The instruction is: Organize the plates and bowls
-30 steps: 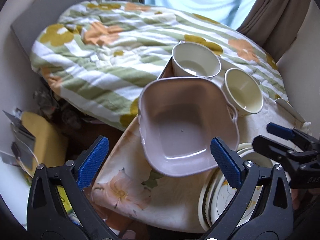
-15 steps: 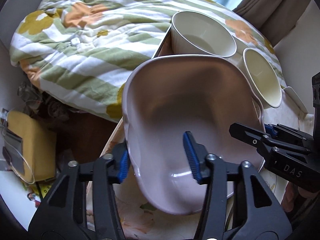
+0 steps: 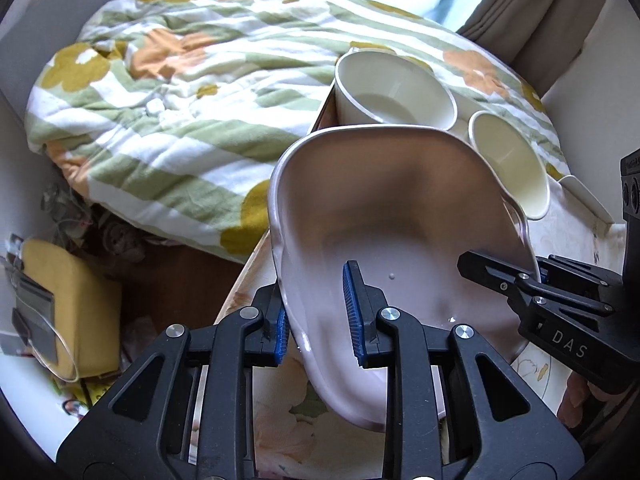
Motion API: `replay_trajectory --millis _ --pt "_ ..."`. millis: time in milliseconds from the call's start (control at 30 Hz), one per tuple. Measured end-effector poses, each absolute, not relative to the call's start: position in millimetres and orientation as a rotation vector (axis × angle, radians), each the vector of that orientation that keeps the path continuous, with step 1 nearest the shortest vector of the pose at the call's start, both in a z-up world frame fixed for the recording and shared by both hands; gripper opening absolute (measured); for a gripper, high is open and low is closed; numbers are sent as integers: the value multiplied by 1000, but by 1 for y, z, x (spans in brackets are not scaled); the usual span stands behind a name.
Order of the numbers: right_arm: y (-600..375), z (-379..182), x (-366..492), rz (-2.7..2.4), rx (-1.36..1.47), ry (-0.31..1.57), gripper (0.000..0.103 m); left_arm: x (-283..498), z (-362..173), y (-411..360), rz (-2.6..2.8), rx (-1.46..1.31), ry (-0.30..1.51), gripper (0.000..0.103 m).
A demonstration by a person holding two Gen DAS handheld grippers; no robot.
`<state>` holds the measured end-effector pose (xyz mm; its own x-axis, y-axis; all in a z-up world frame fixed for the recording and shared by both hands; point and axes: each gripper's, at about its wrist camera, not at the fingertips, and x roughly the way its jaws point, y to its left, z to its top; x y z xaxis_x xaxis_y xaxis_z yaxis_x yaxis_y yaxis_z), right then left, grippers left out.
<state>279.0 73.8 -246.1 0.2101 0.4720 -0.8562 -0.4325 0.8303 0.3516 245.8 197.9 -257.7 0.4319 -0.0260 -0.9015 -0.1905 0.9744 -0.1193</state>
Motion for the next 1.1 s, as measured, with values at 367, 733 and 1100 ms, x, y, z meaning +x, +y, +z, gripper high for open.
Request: replay_trajectory --millis 367,733,1100 --pt "-10 -159 219 622 67 1016 16 200 -161 112 74 -123 962 21" --pt "-172 -122 141 377 160 930 16 159 -131 -58 -184 -39 920 21" --pt "-282 -164 109 119 247 973 16 156 -193 -204 -412 43 1014 21"
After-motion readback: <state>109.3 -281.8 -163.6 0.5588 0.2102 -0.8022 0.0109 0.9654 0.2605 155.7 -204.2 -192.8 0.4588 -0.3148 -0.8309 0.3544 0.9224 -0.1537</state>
